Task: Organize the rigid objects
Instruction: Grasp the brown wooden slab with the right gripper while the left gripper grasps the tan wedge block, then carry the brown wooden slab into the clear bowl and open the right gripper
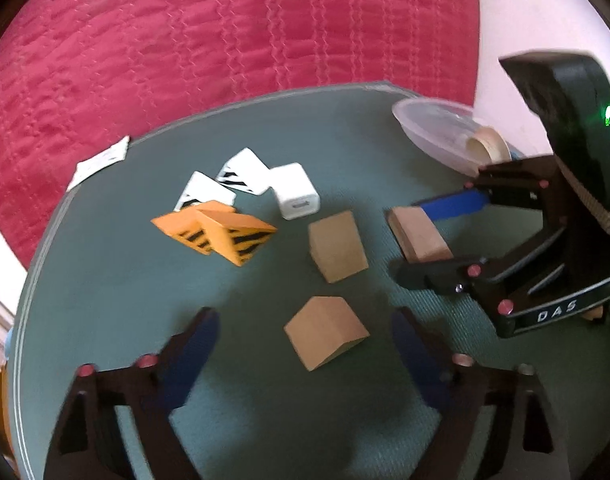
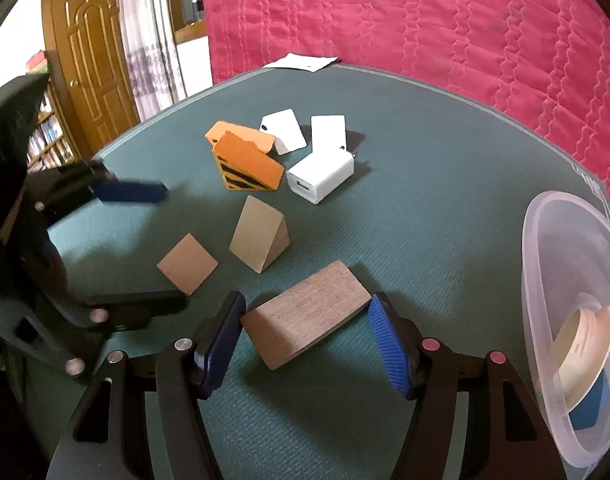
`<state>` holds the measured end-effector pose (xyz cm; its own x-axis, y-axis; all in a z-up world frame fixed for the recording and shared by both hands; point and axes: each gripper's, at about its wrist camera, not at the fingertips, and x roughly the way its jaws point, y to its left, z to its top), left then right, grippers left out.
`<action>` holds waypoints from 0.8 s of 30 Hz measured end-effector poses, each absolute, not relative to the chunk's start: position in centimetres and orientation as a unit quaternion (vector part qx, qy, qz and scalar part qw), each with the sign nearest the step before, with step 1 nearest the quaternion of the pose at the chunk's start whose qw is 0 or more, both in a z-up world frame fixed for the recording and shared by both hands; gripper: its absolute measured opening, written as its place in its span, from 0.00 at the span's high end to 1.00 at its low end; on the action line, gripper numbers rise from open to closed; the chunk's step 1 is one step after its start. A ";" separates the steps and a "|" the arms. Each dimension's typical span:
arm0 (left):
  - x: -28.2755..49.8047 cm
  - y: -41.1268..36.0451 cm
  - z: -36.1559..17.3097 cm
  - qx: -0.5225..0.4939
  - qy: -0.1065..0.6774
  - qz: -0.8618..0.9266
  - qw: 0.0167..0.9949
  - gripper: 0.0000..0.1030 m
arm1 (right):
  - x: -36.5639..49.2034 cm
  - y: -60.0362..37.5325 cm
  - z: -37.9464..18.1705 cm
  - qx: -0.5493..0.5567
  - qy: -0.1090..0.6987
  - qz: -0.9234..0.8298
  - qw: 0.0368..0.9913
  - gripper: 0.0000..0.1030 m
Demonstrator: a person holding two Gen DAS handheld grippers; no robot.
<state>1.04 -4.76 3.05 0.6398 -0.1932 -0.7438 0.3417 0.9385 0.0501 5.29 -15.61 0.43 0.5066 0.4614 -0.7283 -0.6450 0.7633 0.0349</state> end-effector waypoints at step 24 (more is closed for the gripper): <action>1.5 -3.6 3.1 0.039 0.419 -0.124 0.899 0.70 | 5.8 -17.4 0.9 -0.062 0.374 0.319 0.869 0.37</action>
